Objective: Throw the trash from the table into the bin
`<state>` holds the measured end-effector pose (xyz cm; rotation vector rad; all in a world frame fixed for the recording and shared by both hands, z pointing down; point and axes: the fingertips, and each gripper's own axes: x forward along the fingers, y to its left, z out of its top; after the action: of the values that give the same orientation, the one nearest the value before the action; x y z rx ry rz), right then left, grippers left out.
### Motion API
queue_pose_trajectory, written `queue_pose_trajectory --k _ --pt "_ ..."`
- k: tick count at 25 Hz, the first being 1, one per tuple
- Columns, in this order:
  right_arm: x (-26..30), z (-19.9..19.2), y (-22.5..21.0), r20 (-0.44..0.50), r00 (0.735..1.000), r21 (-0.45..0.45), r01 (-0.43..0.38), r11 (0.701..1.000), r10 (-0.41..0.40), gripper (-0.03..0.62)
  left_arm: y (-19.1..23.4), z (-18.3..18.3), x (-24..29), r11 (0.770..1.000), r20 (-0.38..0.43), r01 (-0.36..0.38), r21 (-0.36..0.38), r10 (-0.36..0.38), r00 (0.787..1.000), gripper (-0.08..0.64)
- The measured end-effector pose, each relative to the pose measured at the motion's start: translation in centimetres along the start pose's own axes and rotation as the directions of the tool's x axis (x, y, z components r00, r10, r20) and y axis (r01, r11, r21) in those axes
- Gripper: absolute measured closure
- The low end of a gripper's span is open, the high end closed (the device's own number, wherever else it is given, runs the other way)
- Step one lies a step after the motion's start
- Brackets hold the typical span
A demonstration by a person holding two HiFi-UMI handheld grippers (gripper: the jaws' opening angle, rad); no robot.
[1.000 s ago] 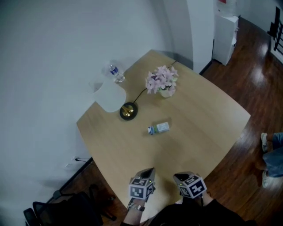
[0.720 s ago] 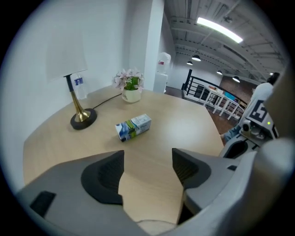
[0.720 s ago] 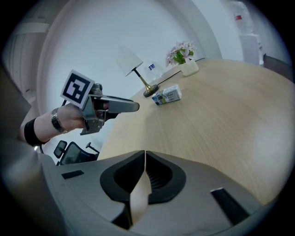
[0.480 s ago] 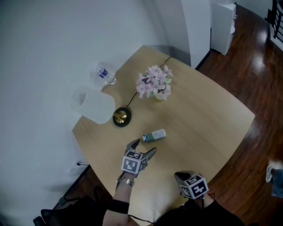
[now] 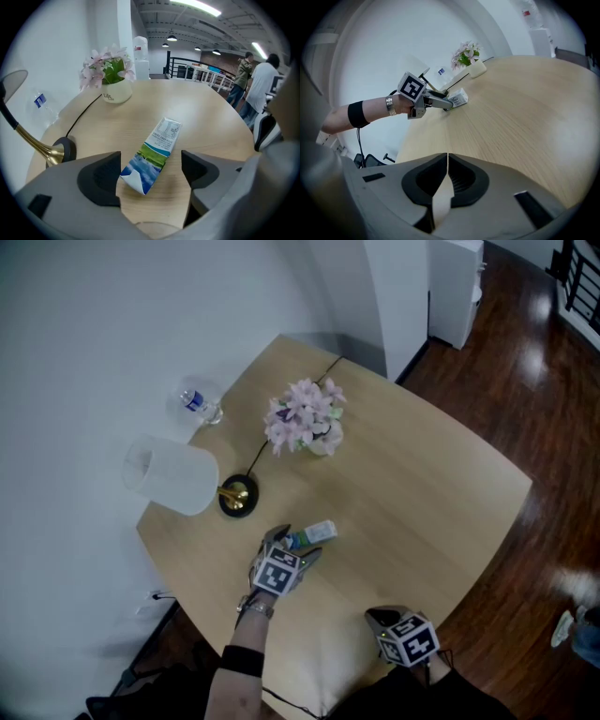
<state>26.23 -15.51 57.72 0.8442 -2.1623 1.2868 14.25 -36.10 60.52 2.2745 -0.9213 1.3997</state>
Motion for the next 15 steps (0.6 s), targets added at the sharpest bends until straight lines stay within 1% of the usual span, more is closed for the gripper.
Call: queue_pose_trajectory --k 2,4,5,7,10,15 --pt "-0.1 -0.2 -0.2 0.002 1.0 0.005 0.004 1.0 -0.004 0.588 -0.2 -0.1 0.0 1.0 -0.008 -0.015 0.013 0.015 1.0 0.165" --pt "-0.2 -0.3 -0.1 0.002 1.0 0.005 0.006 1.0 -0.006 0.588 -0.5 -0.2 -0.3 0.999 -0.016 -0.028 0.027 0.028 0.999 0.265" --pt "-0.3 -0.3 -0.1 0.002 1.0 0.004 0.006 1.0 -0.006 0.588 -0.7 -0.3 -0.5 0.999 -0.017 -0.029 0.028 0.03 0.999 0.285" --pt "-0.3 -0.3 0.2 0.004 1.0 -0.002 0.007 1.0 -0.007 0.588 -1.4 -0.5 -1.0 1.0 -0.008 -0.025 0.015 0.025 1.0 0.299" --pt "-0.5 -0.5 0.8 0.008 1.0 -0.016 0.007 1.0 -0.007 0.588 -2.9 -1.0 -2.4 0.999 0.024 -0.024 -0.029 0.025 0.999 0.321" --pt "-1.1 -0.9 2.5 0.011 1.0 -0.058 0.006 0.998 -0.005 0.588 -6.6 -3.4 -6.6 0.994 0.057 -0.034 -0.107 0.04 0.998 0.339"
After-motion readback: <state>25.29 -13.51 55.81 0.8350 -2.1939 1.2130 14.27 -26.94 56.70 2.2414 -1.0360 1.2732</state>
